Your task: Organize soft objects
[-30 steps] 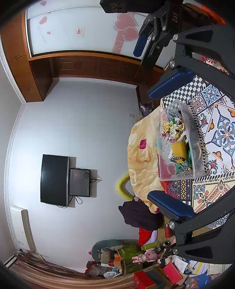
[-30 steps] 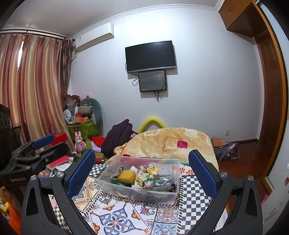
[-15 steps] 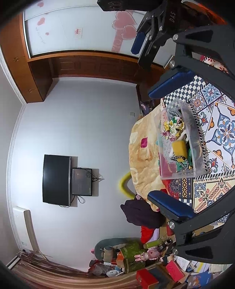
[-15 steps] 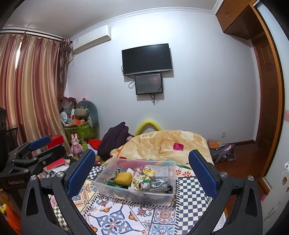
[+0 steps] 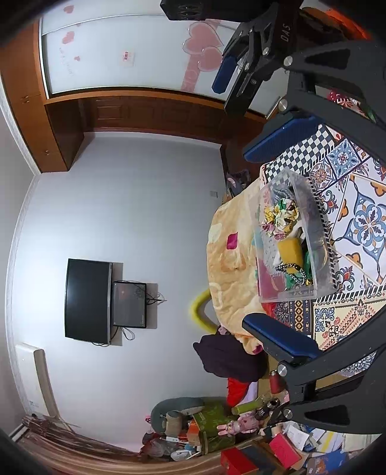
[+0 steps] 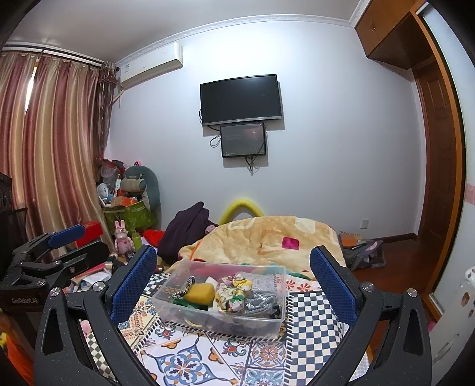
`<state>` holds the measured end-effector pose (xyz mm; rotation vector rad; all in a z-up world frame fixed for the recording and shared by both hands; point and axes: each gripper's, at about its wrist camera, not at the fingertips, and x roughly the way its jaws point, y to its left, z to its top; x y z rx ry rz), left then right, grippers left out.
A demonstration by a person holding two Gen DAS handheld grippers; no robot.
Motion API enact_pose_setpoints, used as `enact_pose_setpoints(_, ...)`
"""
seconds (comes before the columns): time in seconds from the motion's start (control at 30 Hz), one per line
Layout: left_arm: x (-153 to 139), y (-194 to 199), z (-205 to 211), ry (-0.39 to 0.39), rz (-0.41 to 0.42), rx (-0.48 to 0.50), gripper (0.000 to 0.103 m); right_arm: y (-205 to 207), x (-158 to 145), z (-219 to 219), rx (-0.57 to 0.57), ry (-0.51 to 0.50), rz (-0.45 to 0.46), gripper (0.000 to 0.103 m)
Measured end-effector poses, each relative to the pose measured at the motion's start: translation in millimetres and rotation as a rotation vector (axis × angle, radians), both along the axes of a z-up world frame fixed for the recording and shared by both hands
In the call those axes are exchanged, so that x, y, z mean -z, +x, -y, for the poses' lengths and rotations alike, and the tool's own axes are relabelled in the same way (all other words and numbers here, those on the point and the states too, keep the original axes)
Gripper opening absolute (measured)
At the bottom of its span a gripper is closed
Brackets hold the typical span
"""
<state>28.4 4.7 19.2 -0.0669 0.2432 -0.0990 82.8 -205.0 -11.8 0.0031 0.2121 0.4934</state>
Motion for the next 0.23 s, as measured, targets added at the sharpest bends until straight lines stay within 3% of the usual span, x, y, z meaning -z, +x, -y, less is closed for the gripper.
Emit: enact_pose_setpoints(0.23,0.3,-1.6,0.7,0.007,0.009,0.003,0.103,0.1,1.3,-0.2,-0.001,-0.005,-0.005,0.103)
